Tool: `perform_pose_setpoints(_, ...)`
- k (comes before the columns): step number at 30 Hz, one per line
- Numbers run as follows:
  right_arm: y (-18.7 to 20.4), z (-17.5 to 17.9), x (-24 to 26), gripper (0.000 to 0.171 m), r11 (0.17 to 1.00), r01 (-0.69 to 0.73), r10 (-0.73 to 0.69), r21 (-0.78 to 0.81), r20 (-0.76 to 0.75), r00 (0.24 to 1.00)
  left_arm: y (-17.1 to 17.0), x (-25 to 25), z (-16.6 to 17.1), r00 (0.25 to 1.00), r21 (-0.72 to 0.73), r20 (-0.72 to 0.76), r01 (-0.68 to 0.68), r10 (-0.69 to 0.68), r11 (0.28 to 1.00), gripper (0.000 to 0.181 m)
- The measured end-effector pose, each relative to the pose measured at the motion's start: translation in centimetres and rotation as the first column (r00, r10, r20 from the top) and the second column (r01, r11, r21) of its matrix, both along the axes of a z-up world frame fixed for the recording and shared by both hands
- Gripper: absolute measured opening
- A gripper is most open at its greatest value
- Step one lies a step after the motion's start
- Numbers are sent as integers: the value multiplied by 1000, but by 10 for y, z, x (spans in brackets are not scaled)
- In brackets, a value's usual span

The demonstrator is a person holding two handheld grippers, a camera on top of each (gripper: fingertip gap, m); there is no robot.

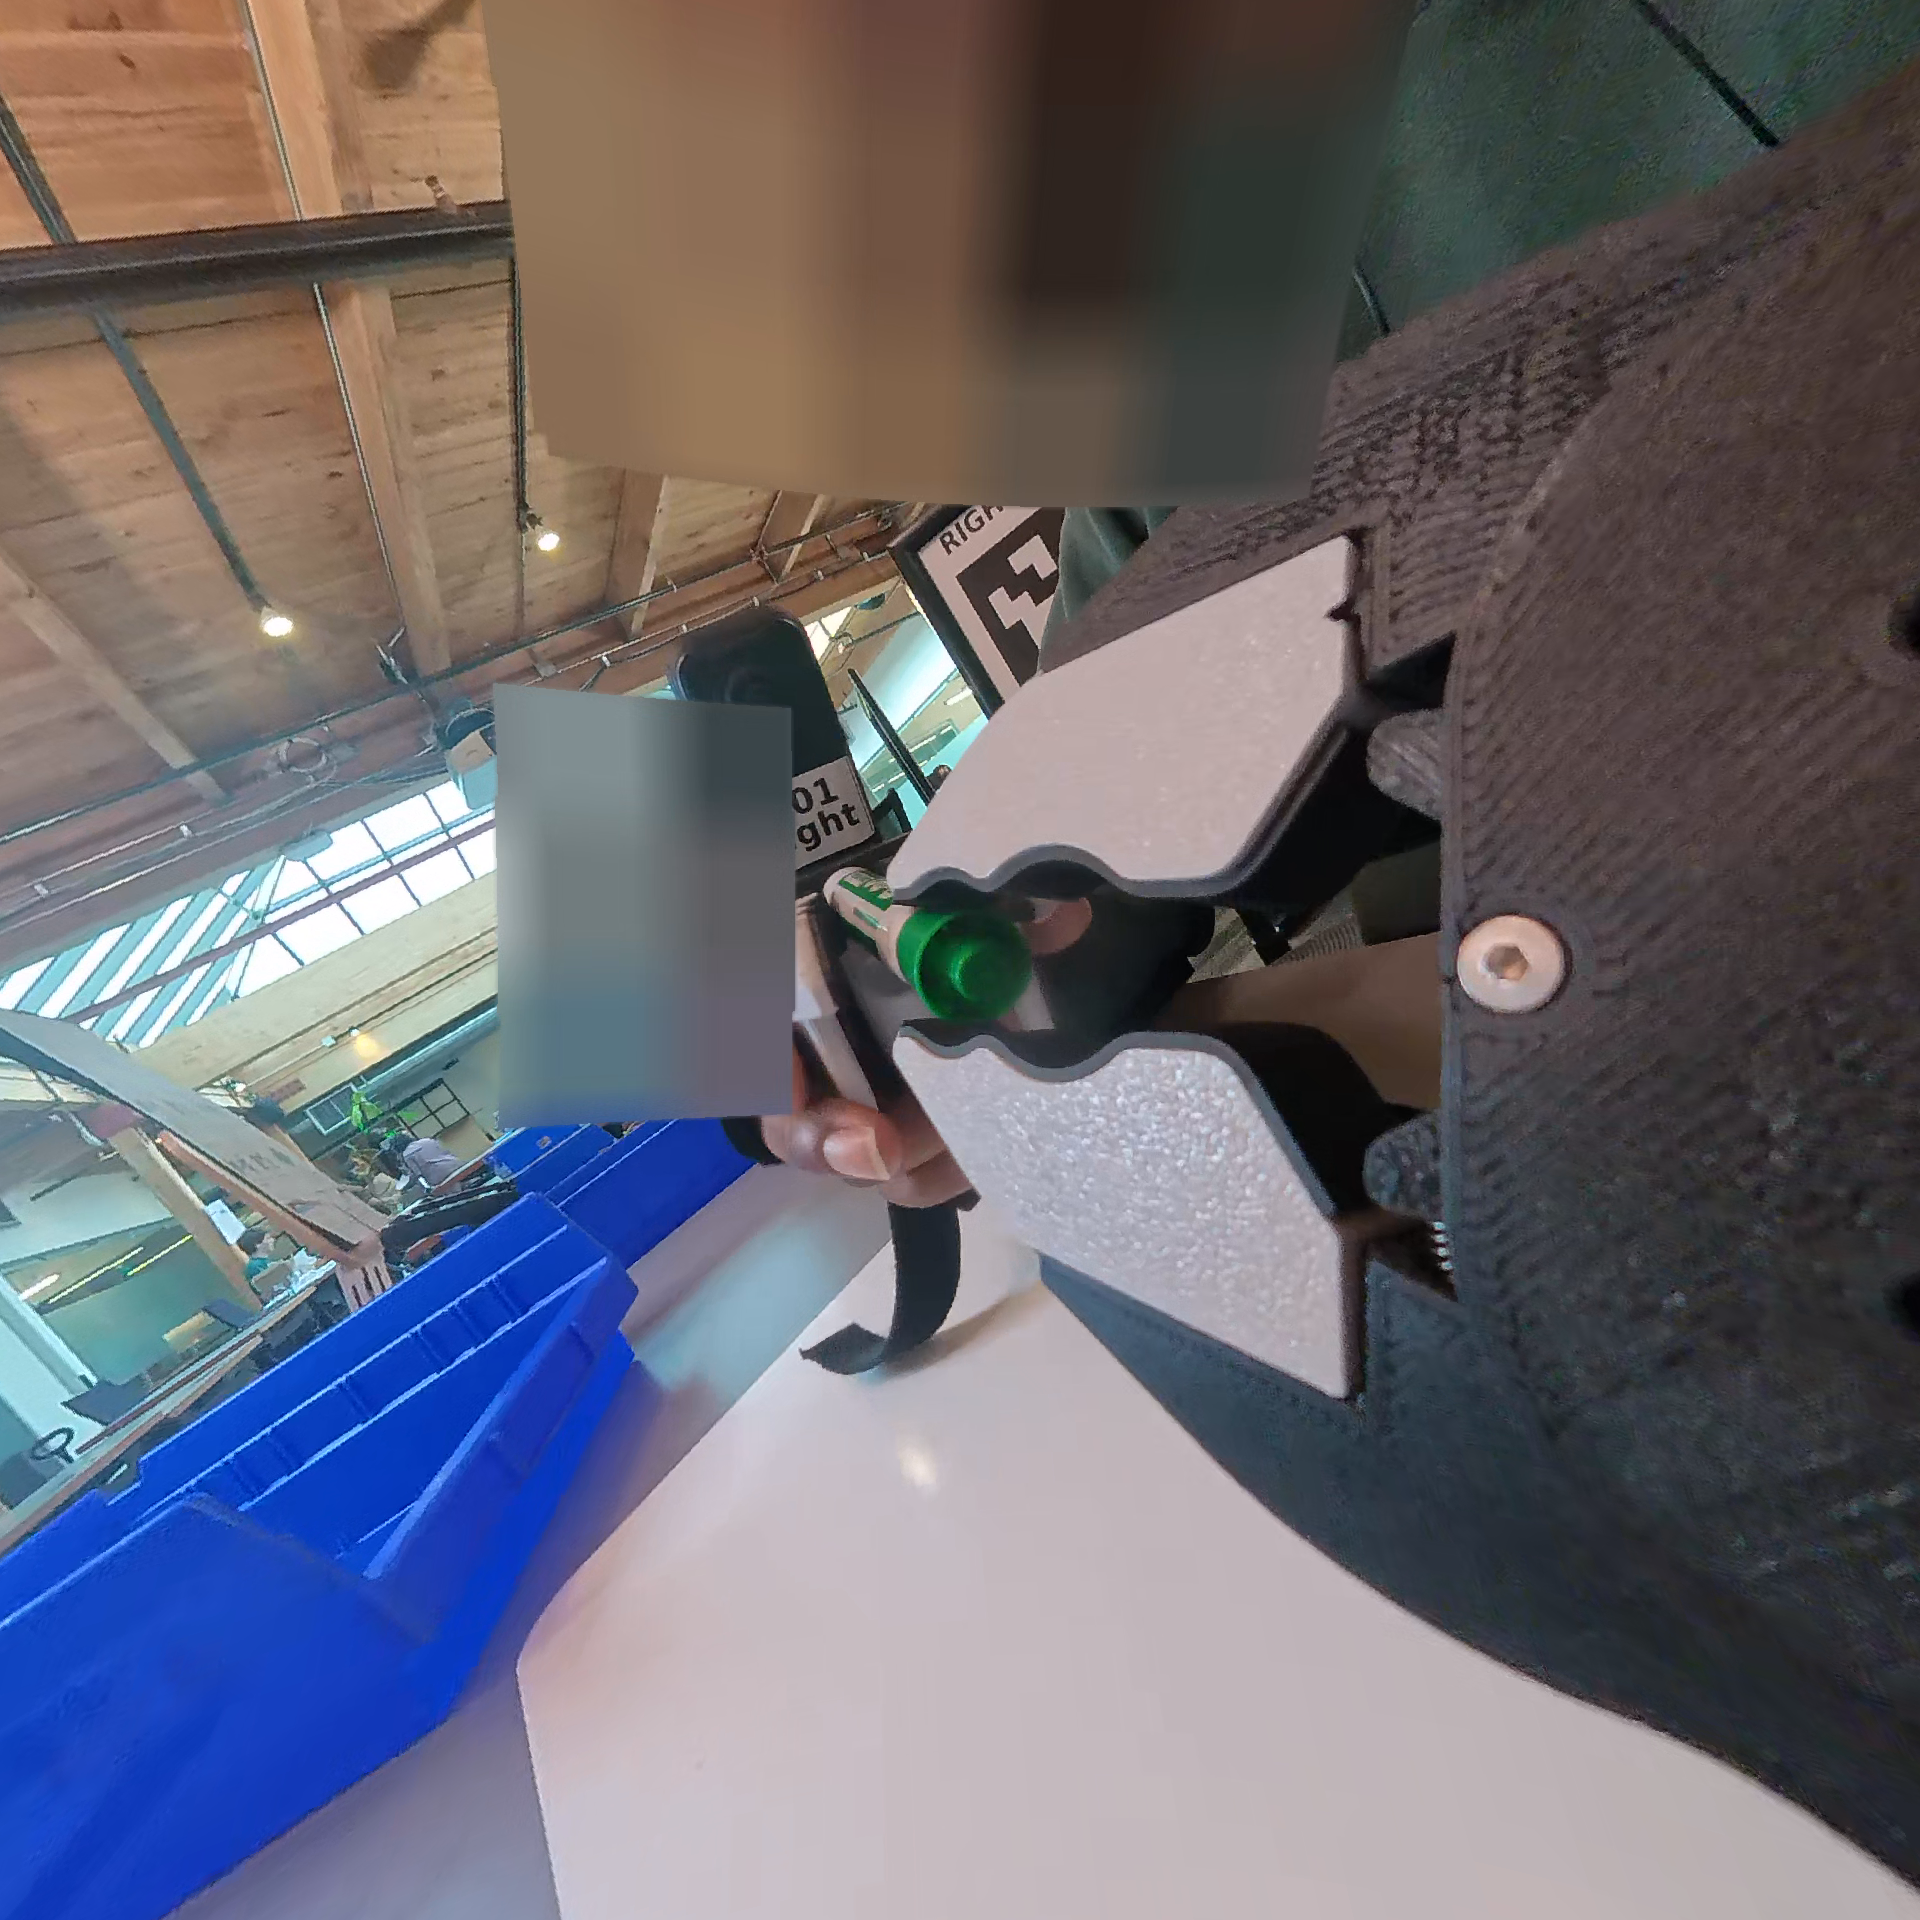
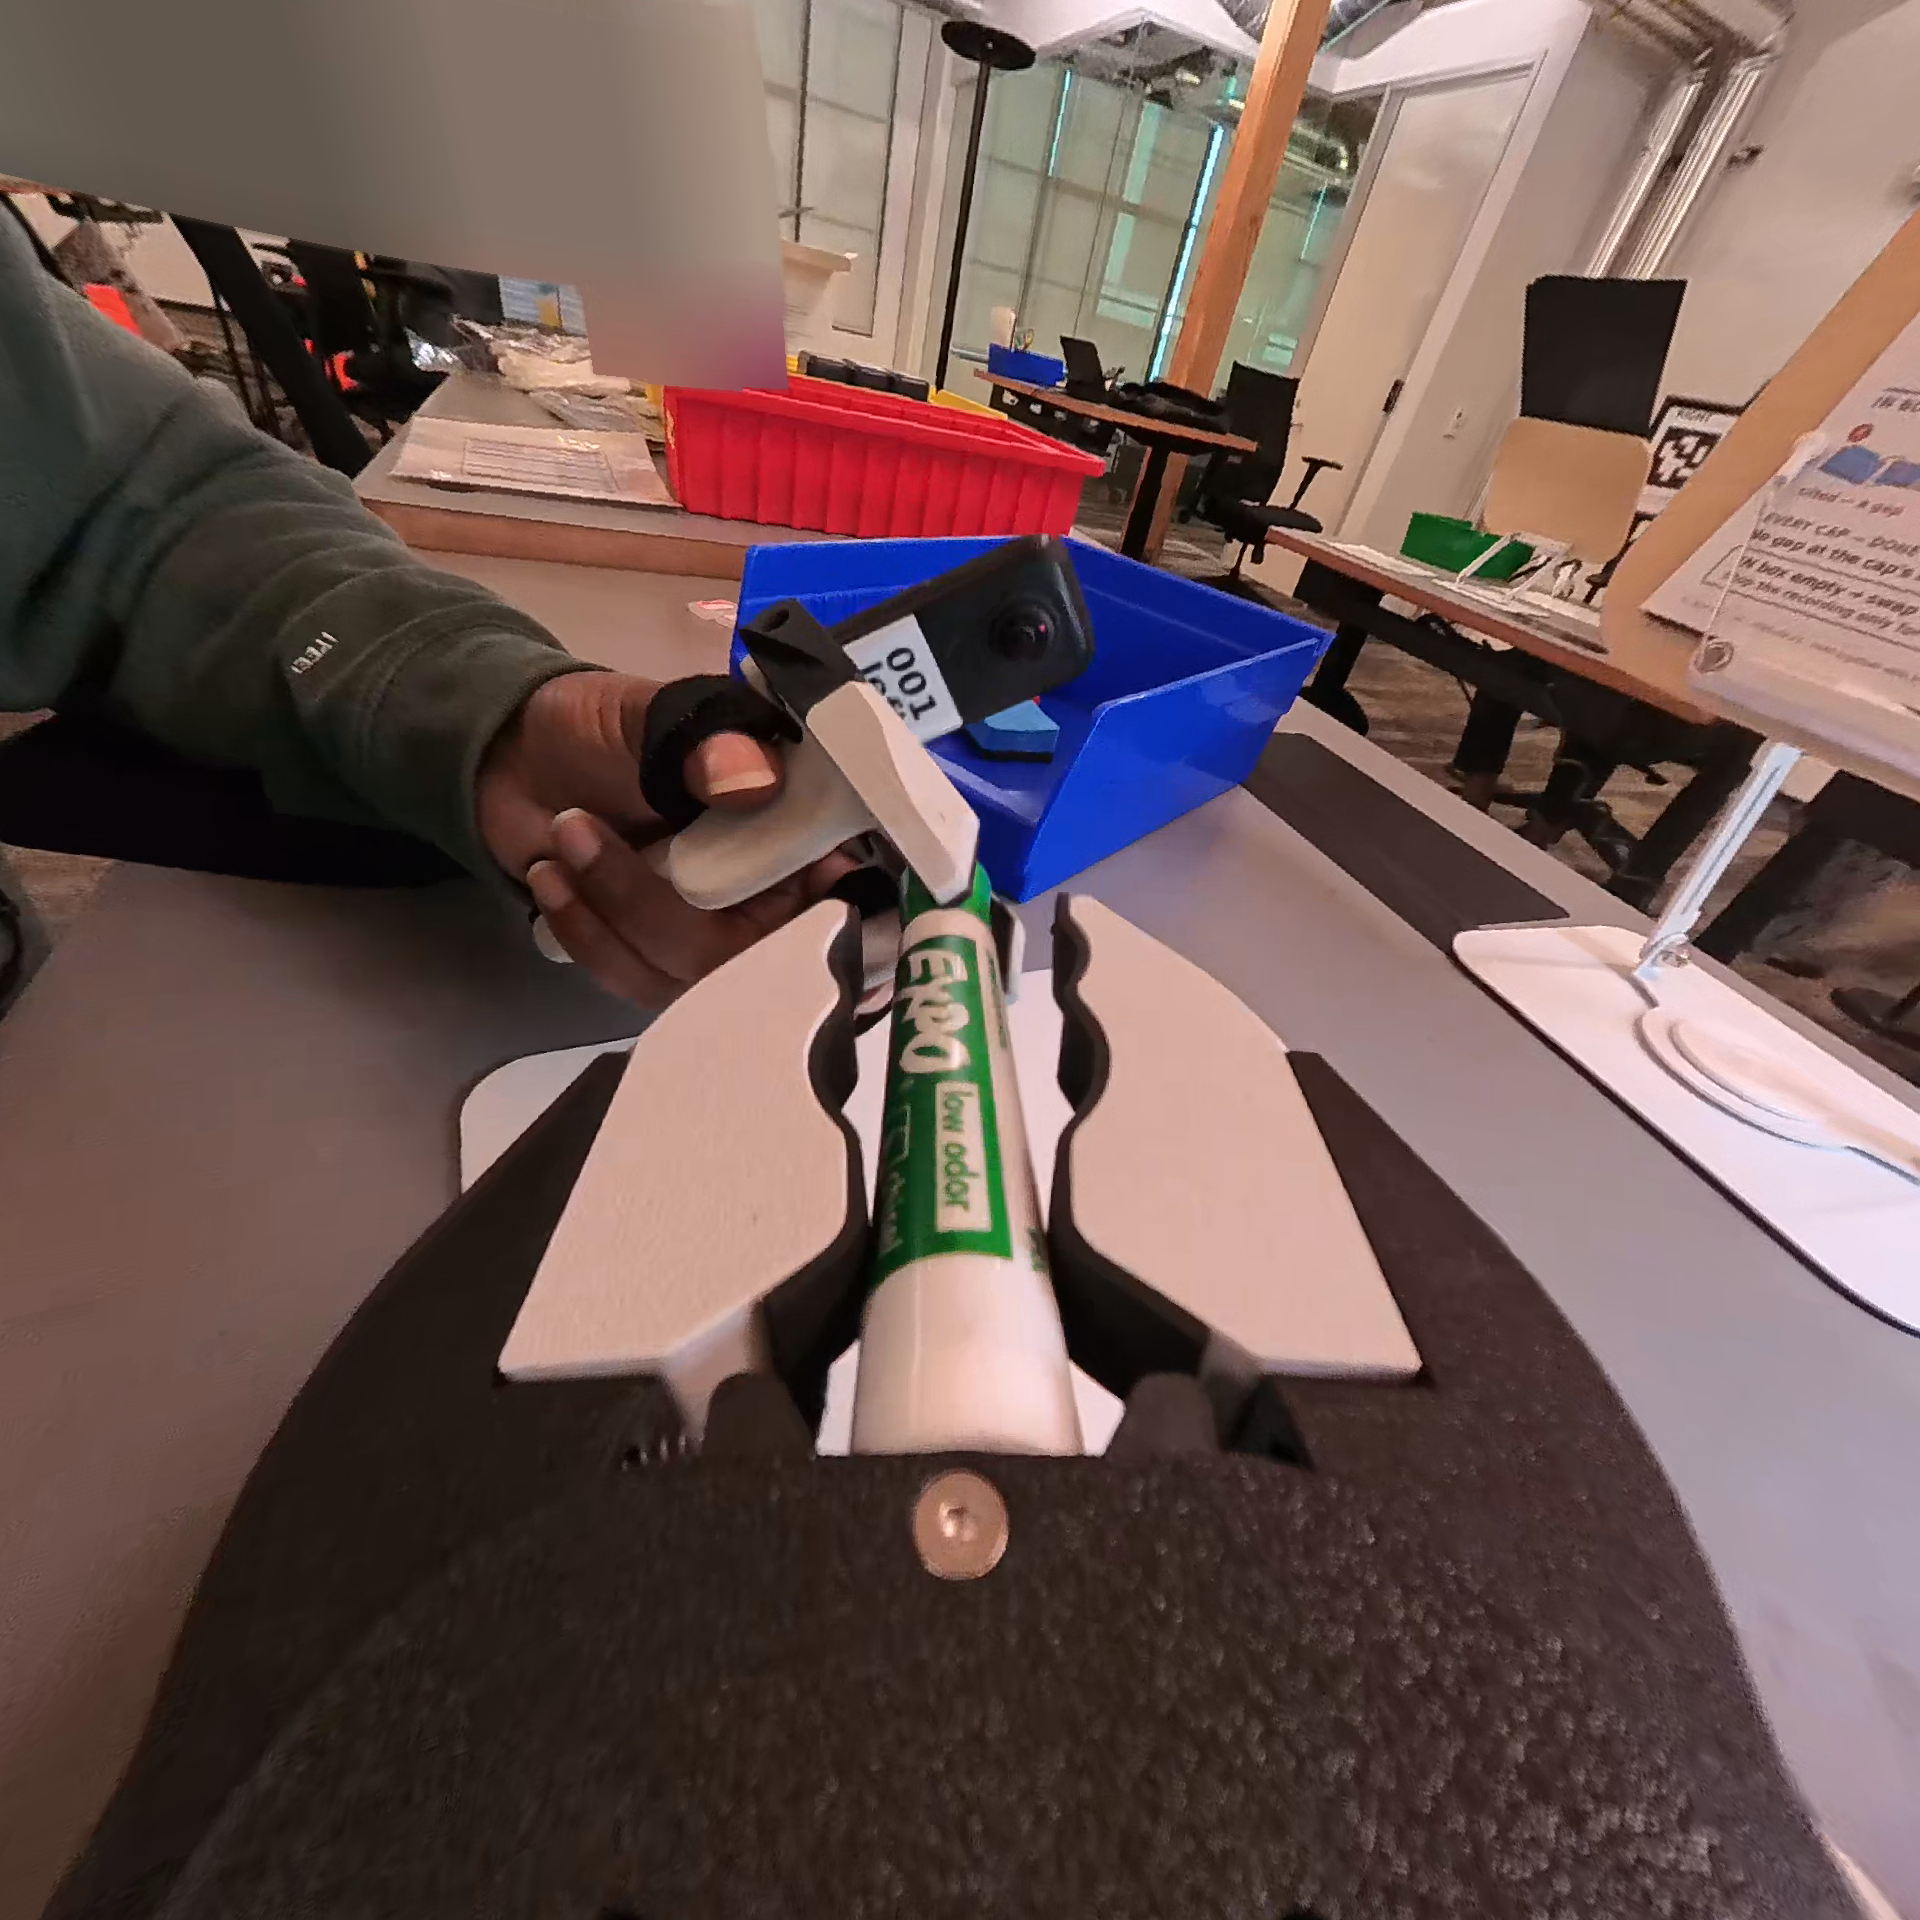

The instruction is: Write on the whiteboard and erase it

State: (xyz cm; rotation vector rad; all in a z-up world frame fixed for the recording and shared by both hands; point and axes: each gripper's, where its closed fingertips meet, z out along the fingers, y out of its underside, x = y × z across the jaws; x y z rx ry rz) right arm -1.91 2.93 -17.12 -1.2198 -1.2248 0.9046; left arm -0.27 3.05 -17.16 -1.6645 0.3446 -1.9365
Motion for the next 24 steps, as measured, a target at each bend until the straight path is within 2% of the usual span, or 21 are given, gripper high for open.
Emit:
perform_pose_setpoints(5,0,2,1,35,1000,6,-6,-2,-27,1000,0,1,-3,1000,-28,2,-2,2,1000,21)
perform_pose_setpoints(12,2,-6,-2,33,996,27,-28,-89,-14,1000,4,-1,-7,999,-56,-6,-41,41,998,21)
perform_pose_setpoints(16,3,1,-2,33,988,3,-14,-155,-67,998,7,-2,-2,998,-60,11,-64,64,996,21)
perform_pose_setpoints(24,-5,24,-2,32,979,-61,37,-194,-125,992,-3,-4,26,1000,73,13,-10,9,997,19)
